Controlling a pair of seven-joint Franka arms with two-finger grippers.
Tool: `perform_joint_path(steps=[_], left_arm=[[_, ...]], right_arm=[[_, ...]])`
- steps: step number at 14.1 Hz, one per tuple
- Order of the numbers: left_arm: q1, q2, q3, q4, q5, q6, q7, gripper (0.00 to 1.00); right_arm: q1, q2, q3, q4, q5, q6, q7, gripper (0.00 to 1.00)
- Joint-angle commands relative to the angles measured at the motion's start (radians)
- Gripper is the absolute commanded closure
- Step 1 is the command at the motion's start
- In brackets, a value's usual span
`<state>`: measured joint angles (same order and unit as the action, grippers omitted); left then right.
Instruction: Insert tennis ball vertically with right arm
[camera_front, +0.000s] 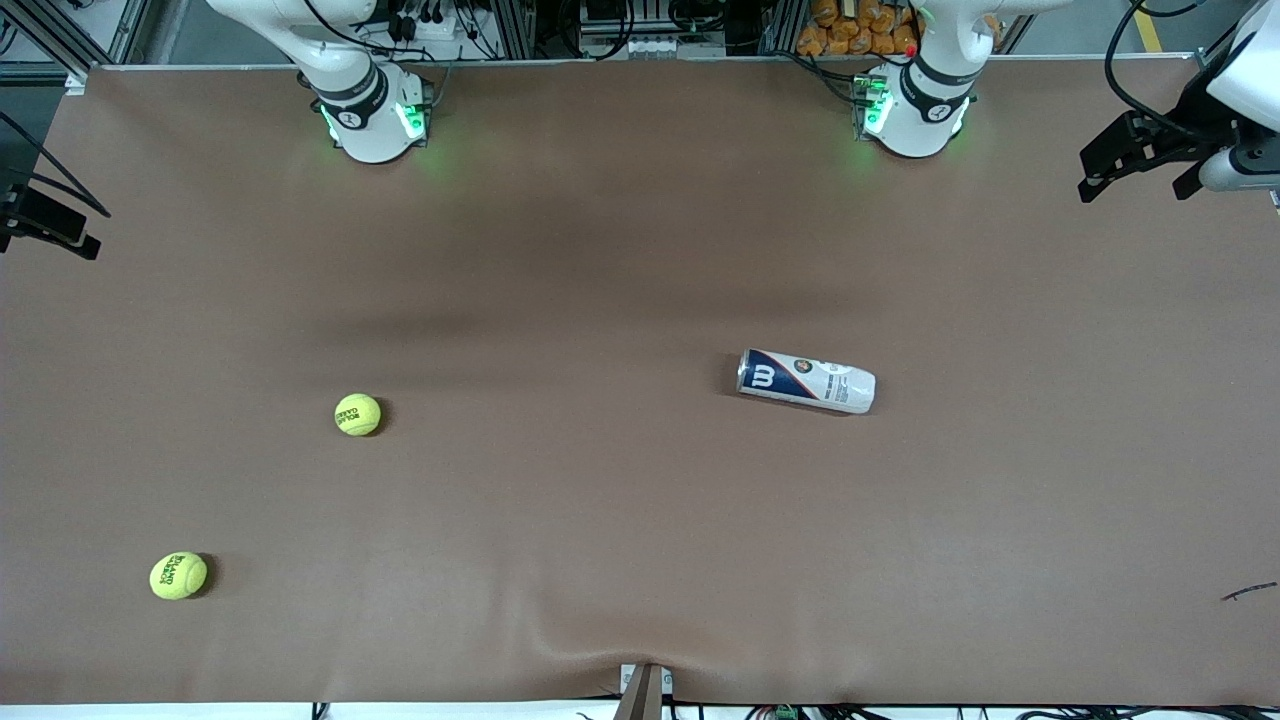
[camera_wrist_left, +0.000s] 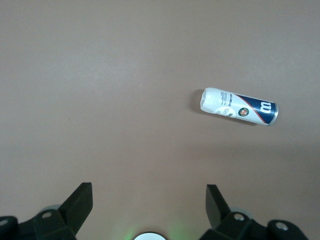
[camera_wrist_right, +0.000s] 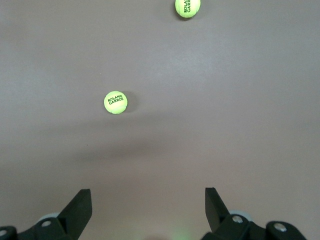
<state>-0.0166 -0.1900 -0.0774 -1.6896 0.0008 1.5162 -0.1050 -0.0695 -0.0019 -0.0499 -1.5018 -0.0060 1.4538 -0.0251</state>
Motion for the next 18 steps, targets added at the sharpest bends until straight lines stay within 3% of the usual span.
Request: perform_joint_path(steps=[1,5,16,18], left_arm=[[-0.003,0.000,0.002,0.013,0.004,-0.019,-0.010,0.00],[-0.011,0.050,-0.004,0.070,0.013,-0.039,-0.013,0.00],[-0.039,0.078,-0.016,0.079,-0.001,-0.042,0.001,0.00],[-0.048,0.124,-0.024,0.086,0.001,-0.034,-0.001,0.00]], right_arm=[[-0.012,0.013,0.010,0.026,-0.008,-0.006,-0.007,0.00],[-0.012,0.013,0.010,0.026,-0.008,-0.004,-0.007,0.00],[-0.012,0.016,0.010,0.026,-0.008,-0.004,-0.007,0.00],[-0.012,0.016,0.010,0.026,-0.008,-0.004,-0.007,0.00]])
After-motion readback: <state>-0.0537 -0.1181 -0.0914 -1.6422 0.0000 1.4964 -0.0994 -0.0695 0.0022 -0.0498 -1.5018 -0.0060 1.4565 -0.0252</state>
